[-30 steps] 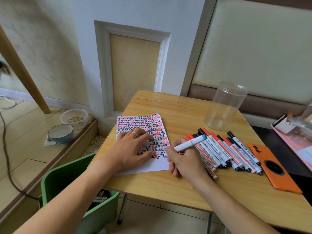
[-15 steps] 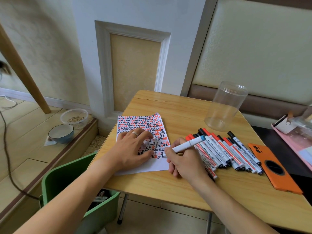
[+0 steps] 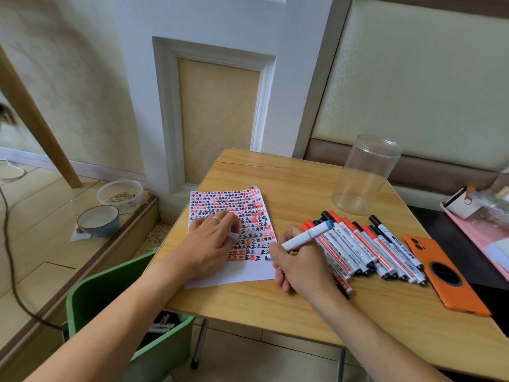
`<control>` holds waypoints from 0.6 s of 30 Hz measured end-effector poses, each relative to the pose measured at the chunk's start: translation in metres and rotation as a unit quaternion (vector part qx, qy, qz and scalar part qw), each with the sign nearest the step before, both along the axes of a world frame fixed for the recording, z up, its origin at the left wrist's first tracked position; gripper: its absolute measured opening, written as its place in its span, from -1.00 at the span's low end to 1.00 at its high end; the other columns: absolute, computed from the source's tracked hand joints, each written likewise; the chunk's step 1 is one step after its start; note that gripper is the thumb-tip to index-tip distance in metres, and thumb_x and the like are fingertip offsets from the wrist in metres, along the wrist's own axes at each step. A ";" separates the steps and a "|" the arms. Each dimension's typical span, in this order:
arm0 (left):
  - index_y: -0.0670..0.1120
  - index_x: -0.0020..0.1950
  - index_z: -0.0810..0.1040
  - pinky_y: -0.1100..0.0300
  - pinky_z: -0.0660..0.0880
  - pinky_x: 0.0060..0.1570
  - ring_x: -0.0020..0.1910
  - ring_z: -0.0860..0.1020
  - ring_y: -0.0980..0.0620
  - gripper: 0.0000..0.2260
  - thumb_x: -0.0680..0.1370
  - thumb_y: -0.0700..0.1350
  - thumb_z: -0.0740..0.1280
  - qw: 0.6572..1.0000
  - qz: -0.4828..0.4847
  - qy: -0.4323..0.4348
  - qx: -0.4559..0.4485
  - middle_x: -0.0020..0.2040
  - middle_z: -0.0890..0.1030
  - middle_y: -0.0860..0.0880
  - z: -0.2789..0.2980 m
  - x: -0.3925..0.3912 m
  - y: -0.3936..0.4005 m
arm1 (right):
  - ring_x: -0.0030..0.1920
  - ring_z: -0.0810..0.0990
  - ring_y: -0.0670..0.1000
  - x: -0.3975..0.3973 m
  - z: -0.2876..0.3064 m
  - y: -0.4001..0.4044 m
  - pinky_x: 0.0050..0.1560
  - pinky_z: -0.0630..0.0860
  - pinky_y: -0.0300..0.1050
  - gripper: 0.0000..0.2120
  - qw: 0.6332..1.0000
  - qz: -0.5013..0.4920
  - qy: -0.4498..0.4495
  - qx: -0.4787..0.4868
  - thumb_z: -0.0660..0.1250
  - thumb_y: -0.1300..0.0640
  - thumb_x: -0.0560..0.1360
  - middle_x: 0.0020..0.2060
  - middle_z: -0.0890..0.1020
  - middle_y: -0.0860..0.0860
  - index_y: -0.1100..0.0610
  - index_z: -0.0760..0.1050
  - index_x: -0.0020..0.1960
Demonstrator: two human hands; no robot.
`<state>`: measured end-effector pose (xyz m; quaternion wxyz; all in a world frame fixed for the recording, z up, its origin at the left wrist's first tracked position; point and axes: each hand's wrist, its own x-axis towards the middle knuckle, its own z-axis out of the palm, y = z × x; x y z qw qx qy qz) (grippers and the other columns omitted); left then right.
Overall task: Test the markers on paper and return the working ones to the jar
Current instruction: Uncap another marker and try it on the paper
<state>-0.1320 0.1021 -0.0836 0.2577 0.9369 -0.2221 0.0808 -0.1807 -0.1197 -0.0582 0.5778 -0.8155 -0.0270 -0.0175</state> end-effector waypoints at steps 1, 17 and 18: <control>0.14 0.09 0.33 0.05 0.18 0.24 0.12 0.40 0.13 -0.93 0.64 0.01 0.09 1.000 -0.001 -0.004 -0.003 0.12 0.45 0.14 0.000 0.000 0.000 | -0.61 0.47 0.07 0.000 0.000 0.000 -0.55 0.35 -0.17 -0.81 1.000 0.000 -0.001 0.004 0.38 0.14 0.60 -0.43 0.61 0.23 0.20 0.43 -0.10; -0.01 0.03 0.53 0.08 0.46 0.04 -0.01 0.54 0.07 -0.91 0.56 -0.11 0.27 0.979 -0.102 0.006 -0.174 -0.05 0.59 0.11 0.035 -0.026 -0.015 | -0.61 0.42 0.04 -0.001 0.009 0.002 -0.57 0.27 -0.30 -0.82 0.986 0.052 -0.078 0.137 0.48 -0.05 0.46 -0.30 0.60 0.33 0.04 0.57 -0.11; -0.01 0.03 0.52 0.08 0.46 0.03 -0.03 0.54 0.07 -0.92 0.56 -0.11 0.27 0.979 -0.105 0.007 -0.173 -0.06 0.59 0.11 0.035 -0.026 -0.015 | -0.61 0.42 0.02 -0.001 0.010 0.002 -0.57 0.27 -0.30 -0.82 0.985 0.055 -0.078 0.142 0.48 -0.04 0.46 -0.30 0.57 0.38 0.06 0.57 -0.11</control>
